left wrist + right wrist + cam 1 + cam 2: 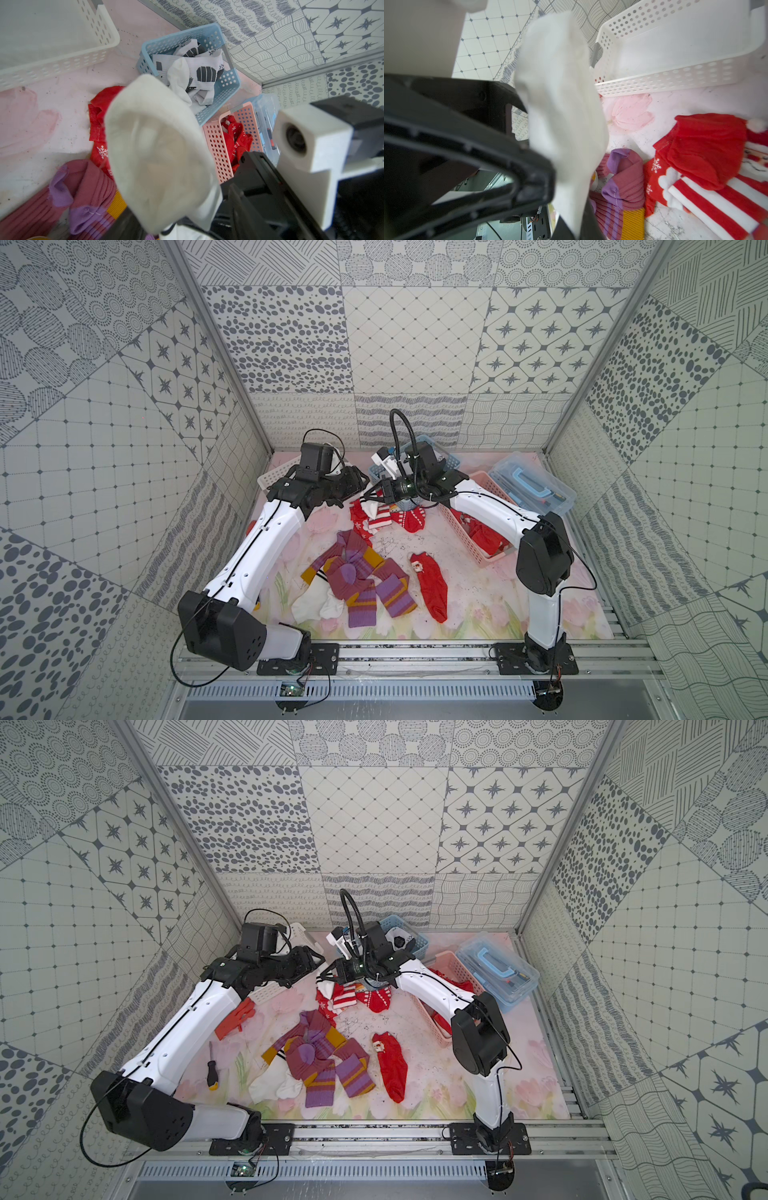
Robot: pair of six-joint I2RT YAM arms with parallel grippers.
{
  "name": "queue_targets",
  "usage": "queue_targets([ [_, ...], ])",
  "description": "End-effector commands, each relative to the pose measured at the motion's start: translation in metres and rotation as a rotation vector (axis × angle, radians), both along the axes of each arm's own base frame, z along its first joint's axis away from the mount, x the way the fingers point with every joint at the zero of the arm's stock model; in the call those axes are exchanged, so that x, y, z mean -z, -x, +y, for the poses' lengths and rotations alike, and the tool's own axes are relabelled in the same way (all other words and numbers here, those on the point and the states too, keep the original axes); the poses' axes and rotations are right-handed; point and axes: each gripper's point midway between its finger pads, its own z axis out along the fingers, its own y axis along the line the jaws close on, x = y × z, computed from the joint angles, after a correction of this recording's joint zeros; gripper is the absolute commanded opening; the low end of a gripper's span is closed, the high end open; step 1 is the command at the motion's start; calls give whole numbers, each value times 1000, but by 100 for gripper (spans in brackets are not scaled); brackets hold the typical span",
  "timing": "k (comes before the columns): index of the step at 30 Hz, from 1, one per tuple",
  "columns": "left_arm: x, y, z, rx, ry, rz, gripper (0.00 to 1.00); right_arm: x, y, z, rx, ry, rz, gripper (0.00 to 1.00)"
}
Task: Sort the socks into the basket by color
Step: Place the sock in the bin.
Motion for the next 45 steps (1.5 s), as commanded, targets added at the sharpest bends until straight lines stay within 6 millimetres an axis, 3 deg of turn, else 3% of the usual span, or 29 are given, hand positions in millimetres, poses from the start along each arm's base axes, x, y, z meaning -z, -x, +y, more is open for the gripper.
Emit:
queue_targets([
  [1, 2, 7, 7, -5, -48, 6, 71, -17, -35, -21, 108, 8, -55, 0],
  [8, 28, 28, 27, -27, -161, 105, 73, -11, -94, -50, 245, 74, -94, 0],
  [16, 78, 63, 52, -52, -294, 292, 72, 30, -160, -71, 355, 216, -114, 0],
  [24, 124, 91, 67, -79, -369, 461, 70, 91, -197, -86, 414, 326, -84, 0],
  [30, 140, 108, 73, -101, -386, 541, 69, 125, -201, -94, 410, 383, -41, 0],
  [36, 152, 122, 83, -127, -429, 613, 69, 138, -200, -96, 413, 406, -20, 22],
  [39, 158, 129, 86, -137, -442, 648, 69, 134, -199, -96, 412, 406, -23, 36],
  [45, 165, 145, 95, -159, -482, 718, 67, 103, -198, -100, 429, 392, -62, 84],
])
